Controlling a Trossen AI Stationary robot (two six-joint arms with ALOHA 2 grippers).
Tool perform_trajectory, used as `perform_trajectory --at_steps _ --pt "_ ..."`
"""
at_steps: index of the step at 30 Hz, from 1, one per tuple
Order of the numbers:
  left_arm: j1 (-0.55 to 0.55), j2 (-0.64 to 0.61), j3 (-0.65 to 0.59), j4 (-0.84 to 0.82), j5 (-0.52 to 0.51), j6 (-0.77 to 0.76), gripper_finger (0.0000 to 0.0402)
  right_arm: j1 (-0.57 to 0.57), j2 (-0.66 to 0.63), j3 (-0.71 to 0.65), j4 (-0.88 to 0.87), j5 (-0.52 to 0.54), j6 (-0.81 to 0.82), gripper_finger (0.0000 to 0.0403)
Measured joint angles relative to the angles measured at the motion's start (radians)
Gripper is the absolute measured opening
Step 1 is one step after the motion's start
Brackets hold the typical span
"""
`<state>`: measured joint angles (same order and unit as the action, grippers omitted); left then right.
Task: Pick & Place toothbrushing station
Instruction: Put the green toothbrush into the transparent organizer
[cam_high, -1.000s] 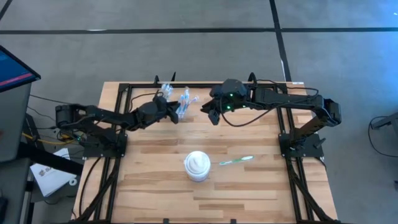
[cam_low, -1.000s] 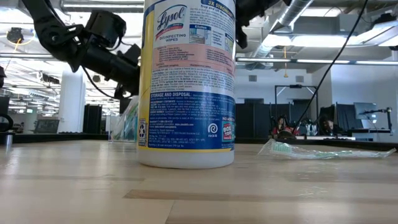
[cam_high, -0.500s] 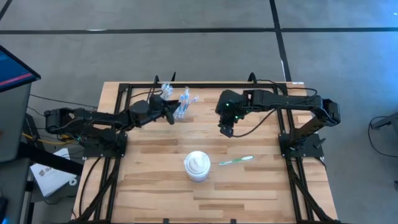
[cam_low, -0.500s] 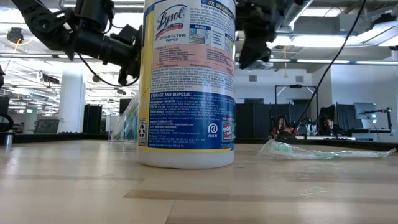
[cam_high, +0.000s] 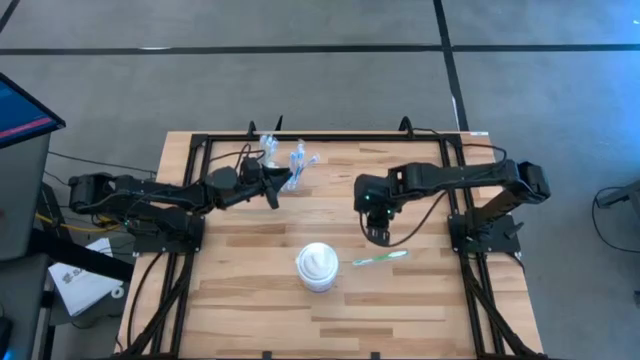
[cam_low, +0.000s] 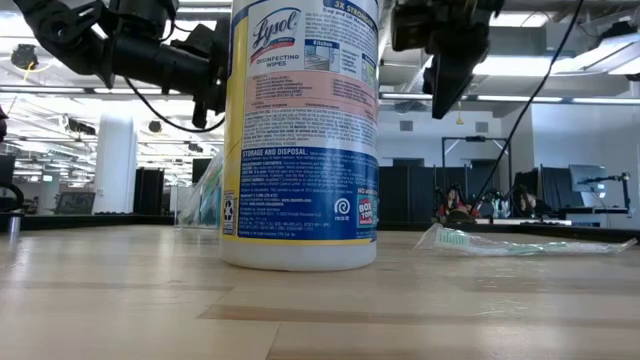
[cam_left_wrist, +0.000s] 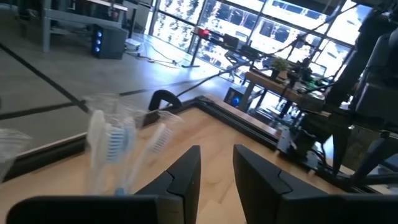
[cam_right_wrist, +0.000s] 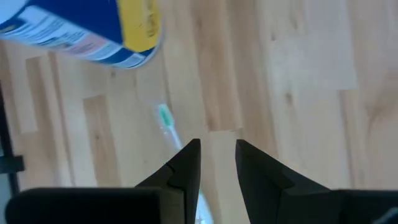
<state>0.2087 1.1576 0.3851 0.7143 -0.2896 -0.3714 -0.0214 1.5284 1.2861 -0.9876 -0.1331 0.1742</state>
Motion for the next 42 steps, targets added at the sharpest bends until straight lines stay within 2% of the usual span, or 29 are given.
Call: perform_trajectory --at_steps 7,19,34,42 --pt "-0.033 0.0 0.0 0.0 0.0 0.0 0.009 0.088 0.04 -0.002 -0.006 0.005 0.036 0.0092" --pt "-0.083 0.001 0.0 -0.009 -0.001 -0.002 0.009 0.231 0.257 0.0 0.046 0.003 0.036 0.0092" --pt "-0.146 0.001 0.0 -0.036 -0.001 -0.003 0.009 0.263 0.281 0.0 0.107 0.03 0.099 0.0092" --pt "-0.152 0.001 0.0 -0.041 -0.001 -0.005 0.009 0.282 0.38 0.0 0.117 0.026 0.1 0.0092"
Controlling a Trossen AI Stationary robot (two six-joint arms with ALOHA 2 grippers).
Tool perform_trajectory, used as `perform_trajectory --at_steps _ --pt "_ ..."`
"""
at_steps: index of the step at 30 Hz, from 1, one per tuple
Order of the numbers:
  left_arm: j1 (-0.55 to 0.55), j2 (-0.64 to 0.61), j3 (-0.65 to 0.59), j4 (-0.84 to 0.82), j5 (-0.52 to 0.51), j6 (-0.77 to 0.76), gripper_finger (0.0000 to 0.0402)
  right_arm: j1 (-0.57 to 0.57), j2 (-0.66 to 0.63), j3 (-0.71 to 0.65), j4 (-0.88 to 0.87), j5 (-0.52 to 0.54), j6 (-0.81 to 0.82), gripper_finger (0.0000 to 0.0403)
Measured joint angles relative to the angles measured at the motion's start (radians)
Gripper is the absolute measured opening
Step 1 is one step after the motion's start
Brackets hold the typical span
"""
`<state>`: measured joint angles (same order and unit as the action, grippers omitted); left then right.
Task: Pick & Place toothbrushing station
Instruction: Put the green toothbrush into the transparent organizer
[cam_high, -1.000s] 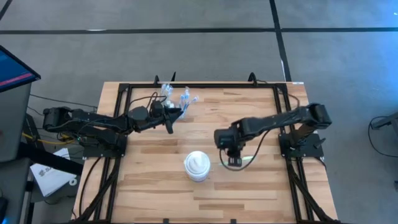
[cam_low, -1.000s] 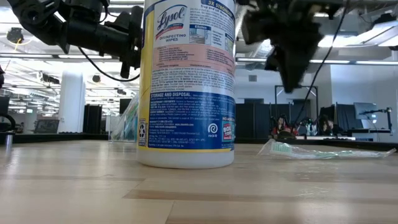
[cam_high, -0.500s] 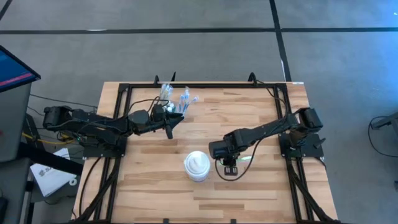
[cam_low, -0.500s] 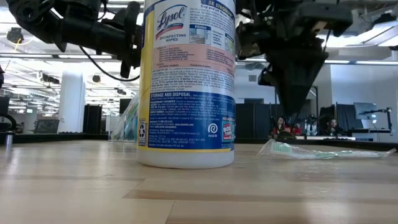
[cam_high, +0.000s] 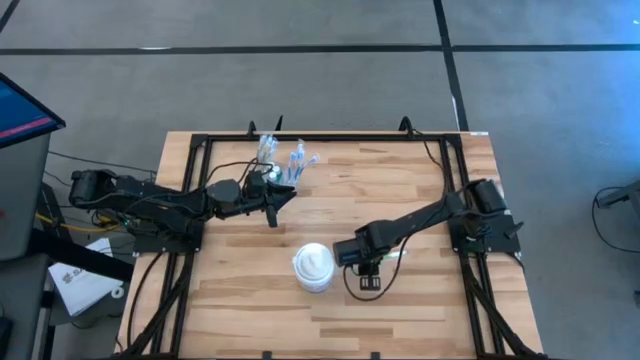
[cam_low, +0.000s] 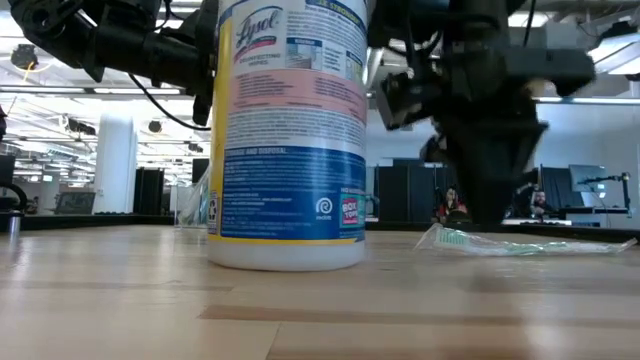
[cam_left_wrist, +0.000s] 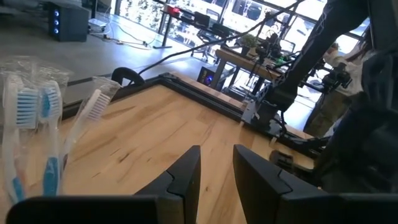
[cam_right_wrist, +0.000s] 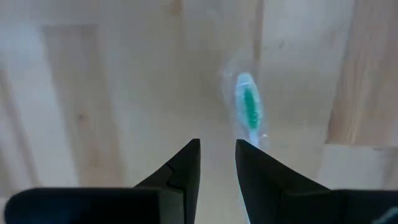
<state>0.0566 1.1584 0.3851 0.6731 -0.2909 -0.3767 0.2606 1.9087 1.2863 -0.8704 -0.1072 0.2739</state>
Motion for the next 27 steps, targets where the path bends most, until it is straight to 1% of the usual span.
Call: perform_trajectory --at_steps 7,19,22,27 --pt "0.0 0.0 0.0 -0.001 0.0 -0.002 0.009 -0.003 0.002 0.0 0.011 0.08 0.0 0.0092" --pt "0.0 0.0 0.0 -0.001 0.0 -0.002 0.009 -0.013 0.002 0.0 -0.044 0.08 0.001 0.0095" --pt "0.001 0.0 0.0 -0.001 -0.003 -0.002 0.009 -0.013 0.002 0.0 -0.049 0.079 0.01 0.0108" --pt "0.001 0.0 0.0 -0.001 -0.015 -0.002 0.009 -0.013 0.002 -0.042 -0.022 0.081 0.037 0.015"
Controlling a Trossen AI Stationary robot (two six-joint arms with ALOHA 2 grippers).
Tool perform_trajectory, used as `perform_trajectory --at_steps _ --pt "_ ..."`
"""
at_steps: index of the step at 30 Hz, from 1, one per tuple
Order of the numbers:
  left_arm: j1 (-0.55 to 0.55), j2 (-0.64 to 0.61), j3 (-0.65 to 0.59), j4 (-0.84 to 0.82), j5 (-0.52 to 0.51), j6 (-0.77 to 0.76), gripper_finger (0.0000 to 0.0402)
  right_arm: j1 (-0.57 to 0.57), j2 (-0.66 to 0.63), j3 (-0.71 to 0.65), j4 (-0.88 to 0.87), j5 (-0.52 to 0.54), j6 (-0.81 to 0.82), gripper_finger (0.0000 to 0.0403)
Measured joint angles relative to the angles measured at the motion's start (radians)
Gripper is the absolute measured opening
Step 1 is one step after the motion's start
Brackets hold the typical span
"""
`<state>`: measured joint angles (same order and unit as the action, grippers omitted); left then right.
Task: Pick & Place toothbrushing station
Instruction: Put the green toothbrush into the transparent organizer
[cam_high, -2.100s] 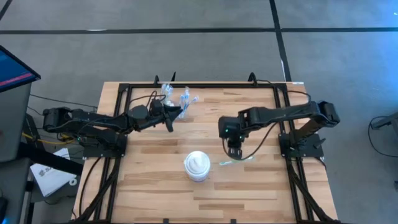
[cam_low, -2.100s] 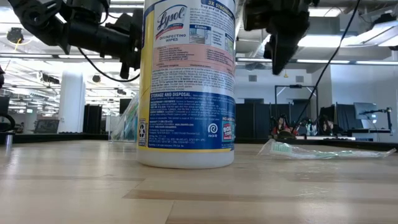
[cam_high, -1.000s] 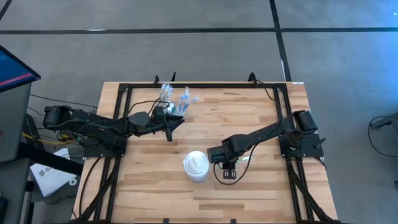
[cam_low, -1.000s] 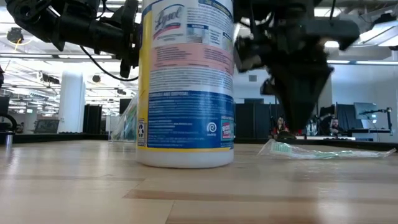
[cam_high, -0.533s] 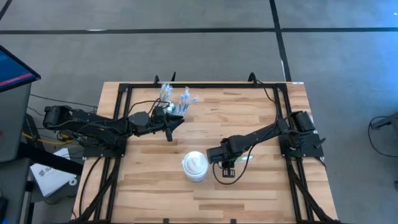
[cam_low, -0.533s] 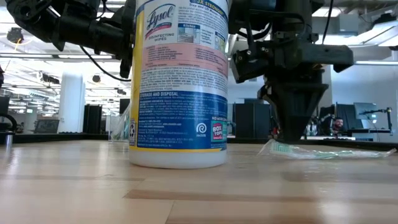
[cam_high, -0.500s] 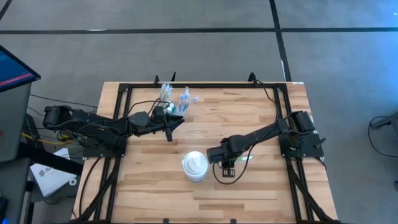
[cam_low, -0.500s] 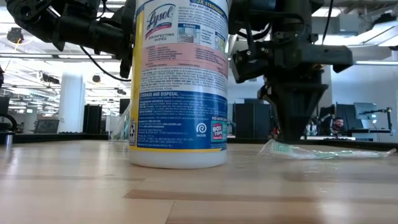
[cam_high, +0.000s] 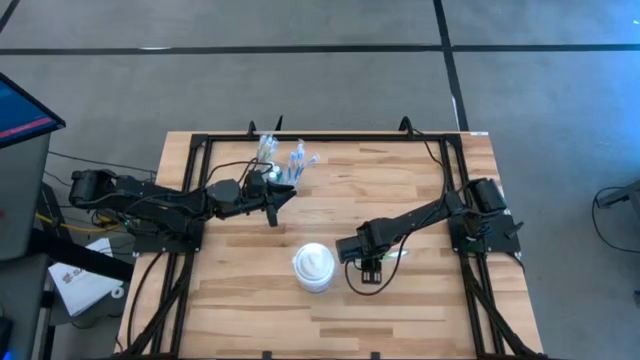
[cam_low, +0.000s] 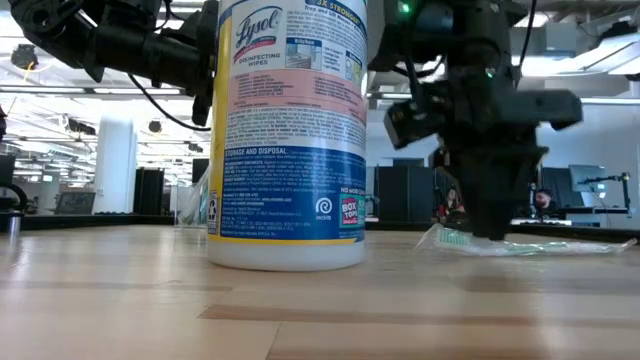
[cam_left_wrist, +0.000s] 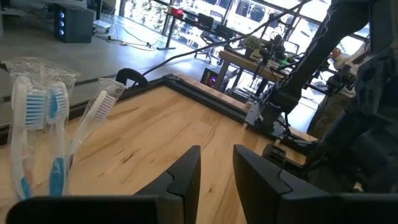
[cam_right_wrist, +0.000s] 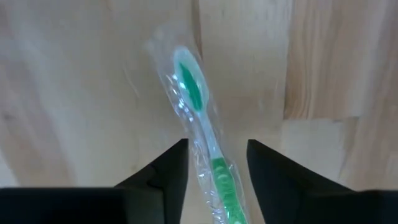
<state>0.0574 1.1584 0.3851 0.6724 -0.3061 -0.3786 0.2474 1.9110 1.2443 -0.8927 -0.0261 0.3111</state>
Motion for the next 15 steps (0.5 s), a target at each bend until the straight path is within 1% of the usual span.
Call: perform_trajectory --at_steps 4,8,12,15 --pt "0.0 0.0 0.0 0.0 0.0 0.0 0.009 0.012 0.0 -0.042 0.027 0.001 -0.003 0.0179" --pt "0.0 0.0 0.0 0.0 -0.004 0.0 0.009 0.016 0.0 -0.044 0.08 0.001 0.001 0.0195" --pt "0.0 0.0 0.0 0.001 -0.007 0.0 0.009 0.014 0.0 -0.044 0.089 0.029 0.009 0.0197" --pt "0.0 0.0 0.0 0.001 -0.008 -0.001 0.009 0.014 0.0 -0.044 0.088 0.031 0.011 0.0185"
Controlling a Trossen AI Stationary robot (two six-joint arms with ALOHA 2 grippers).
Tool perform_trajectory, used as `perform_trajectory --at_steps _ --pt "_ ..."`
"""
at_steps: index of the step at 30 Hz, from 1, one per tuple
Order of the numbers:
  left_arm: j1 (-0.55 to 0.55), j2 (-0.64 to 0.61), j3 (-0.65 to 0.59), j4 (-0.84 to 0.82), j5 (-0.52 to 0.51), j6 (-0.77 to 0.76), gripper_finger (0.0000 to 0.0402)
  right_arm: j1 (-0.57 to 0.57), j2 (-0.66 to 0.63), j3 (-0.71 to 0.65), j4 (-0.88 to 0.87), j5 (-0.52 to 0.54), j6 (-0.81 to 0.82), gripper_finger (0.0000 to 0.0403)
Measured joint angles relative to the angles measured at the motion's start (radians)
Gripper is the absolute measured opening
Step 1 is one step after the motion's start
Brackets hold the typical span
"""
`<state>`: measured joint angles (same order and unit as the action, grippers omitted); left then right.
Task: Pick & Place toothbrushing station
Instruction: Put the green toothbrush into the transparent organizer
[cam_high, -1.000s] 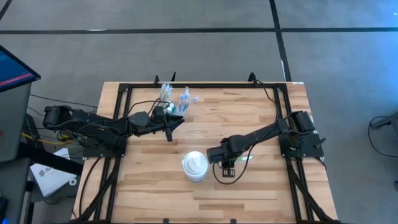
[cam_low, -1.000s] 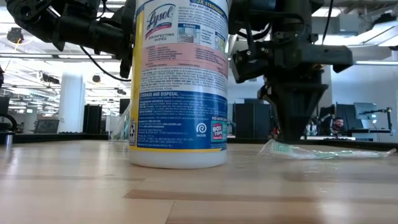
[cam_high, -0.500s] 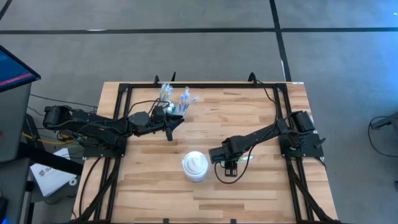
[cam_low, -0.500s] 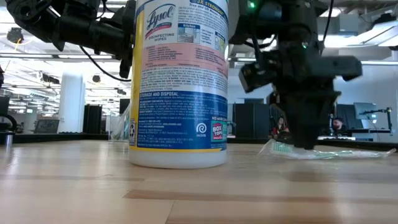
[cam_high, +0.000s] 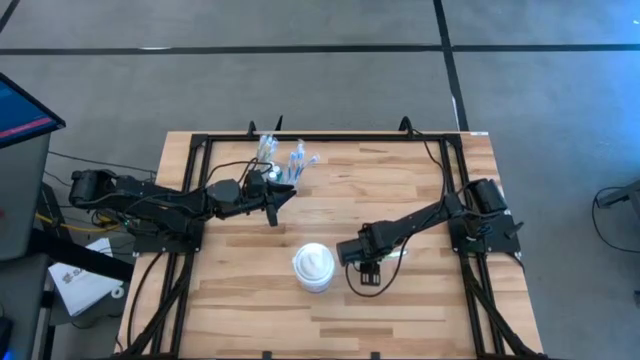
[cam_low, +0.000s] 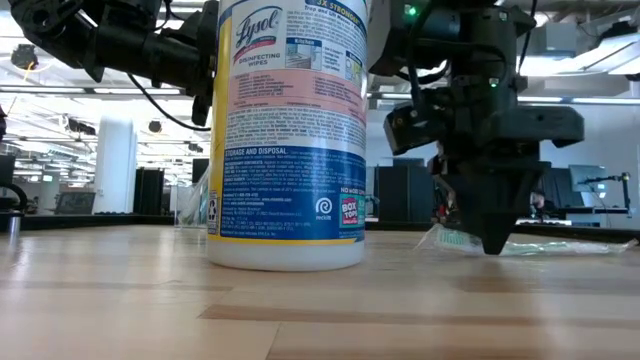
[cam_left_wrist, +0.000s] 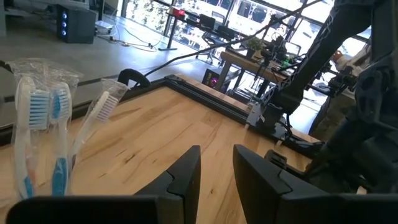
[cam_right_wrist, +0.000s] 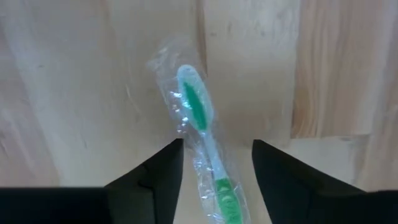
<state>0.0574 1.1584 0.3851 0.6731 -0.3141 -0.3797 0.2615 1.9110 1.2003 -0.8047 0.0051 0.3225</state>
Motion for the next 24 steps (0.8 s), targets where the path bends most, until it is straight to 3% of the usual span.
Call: perform_trajectory --at_steps 4,12,24 --pt "0.0 0.0 0.0 0.0 0.0 -0.003 0.009 0.0 0.0 0.0 0.0 0.0 -0.003 0.0142" --pt "0.0 0.0 0.0 0.0 0.0 -0.003 0.009 -0.002 0.0 0.0 -0.01 -0.001 -0.016 0.0012" --pt "0.0 0.0 0.0 0.001 0.0 -0.003 0.009 -0.055 -0.053 0.0 -0.056 -0.005 -0.057 0.0001"
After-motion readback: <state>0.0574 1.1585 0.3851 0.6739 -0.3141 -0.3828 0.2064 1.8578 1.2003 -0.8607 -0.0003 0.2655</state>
